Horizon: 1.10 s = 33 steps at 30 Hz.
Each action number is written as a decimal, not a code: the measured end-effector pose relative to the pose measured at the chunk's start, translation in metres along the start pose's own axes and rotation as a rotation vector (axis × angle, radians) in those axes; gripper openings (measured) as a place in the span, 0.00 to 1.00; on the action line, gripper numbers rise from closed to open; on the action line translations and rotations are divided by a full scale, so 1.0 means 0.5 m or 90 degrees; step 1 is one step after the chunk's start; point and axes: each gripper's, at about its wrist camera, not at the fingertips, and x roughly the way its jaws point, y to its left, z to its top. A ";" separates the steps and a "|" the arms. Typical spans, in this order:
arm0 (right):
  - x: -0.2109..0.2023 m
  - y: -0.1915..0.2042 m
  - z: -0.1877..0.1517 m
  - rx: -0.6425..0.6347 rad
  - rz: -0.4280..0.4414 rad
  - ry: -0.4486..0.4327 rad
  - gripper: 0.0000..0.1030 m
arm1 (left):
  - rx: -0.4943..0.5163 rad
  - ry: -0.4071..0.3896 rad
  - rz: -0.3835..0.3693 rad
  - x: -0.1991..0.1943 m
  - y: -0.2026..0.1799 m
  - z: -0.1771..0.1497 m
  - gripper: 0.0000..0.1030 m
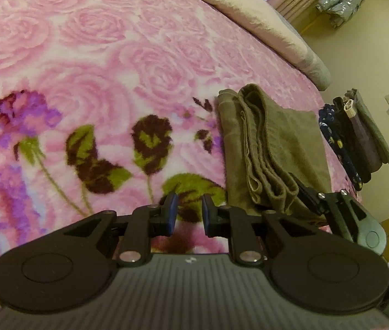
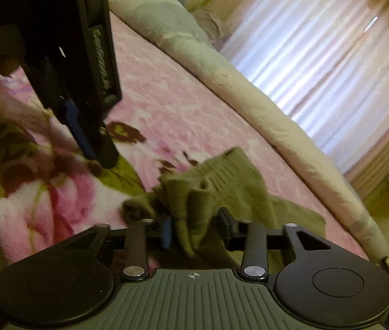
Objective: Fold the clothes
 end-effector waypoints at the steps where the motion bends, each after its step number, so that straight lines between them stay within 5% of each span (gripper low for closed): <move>1: -0.004 -0.002 -0.001 0.008 0.000 0.001 0.40 | 0.001 0.001 0.003 -0.001 -0.001 0.000 0.15; 11: -0.070 -0.041 -0.005 0.108 0.037 0.007 0.40 | 0.012 0.013 0.037 -0.010 -0.018 -0.004 0.15; 16: -0.117 -0.126 -0.026 0.296 0.067 0.007 0.40 | 0.014 0.000 0.041 -0.033 -0.027 -0.003 0.15; 25: -0.175 -0.315 -0.187 0.883 0.049 0.049 0.40 | -0.018 -0.013 -0.091 -0.029 -0.091 0.021 0.27; 31: -0.188 -0.336 -0.224 0.926 0.019 0.078 0.40 | 0.034 0.001 -0.073 0.015 -0.144 0.021 0.28; 33: -0.185 -0.333 -0.233 0.943 0.025 0.079 0.40 | 0.054 -0.003 -0.056 0.028 -0.149 0.015 0.12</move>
